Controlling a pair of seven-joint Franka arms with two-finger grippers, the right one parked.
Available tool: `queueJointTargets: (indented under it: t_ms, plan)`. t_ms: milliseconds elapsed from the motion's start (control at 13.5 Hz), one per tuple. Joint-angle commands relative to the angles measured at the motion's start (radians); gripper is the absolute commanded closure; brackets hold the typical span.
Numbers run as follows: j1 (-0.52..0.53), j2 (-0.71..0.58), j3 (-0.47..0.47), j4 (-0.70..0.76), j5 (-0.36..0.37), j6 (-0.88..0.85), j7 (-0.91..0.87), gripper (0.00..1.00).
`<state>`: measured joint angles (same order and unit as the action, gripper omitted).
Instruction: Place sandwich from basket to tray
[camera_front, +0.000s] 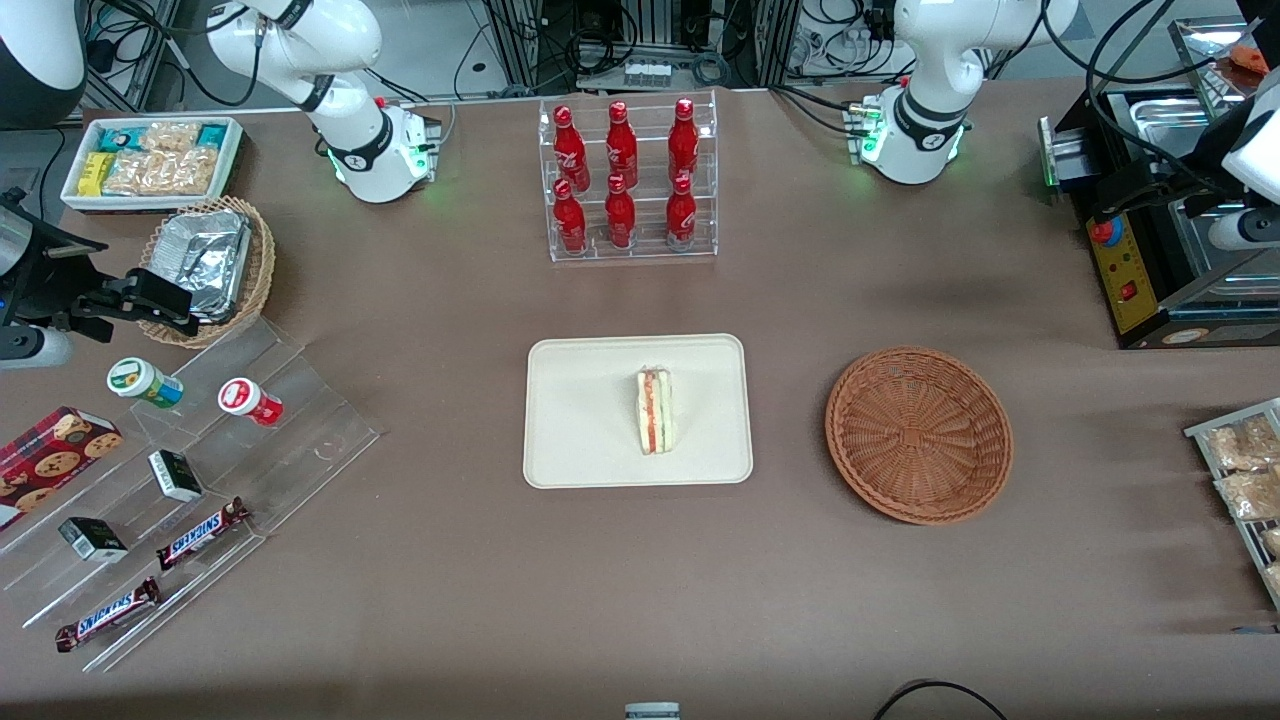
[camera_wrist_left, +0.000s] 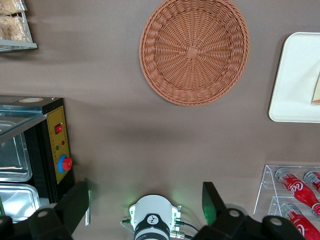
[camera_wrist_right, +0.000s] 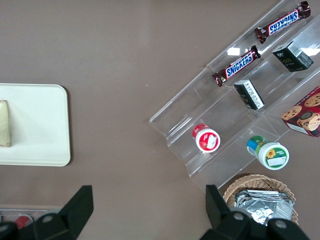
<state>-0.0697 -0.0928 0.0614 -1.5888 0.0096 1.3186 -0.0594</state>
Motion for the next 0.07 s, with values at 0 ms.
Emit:
queueJointTargets:
  t_ms: [0]
  plan:
    - [0.002,0.005,0.0,0.006,-0.008,0.004,0.004,0.0]
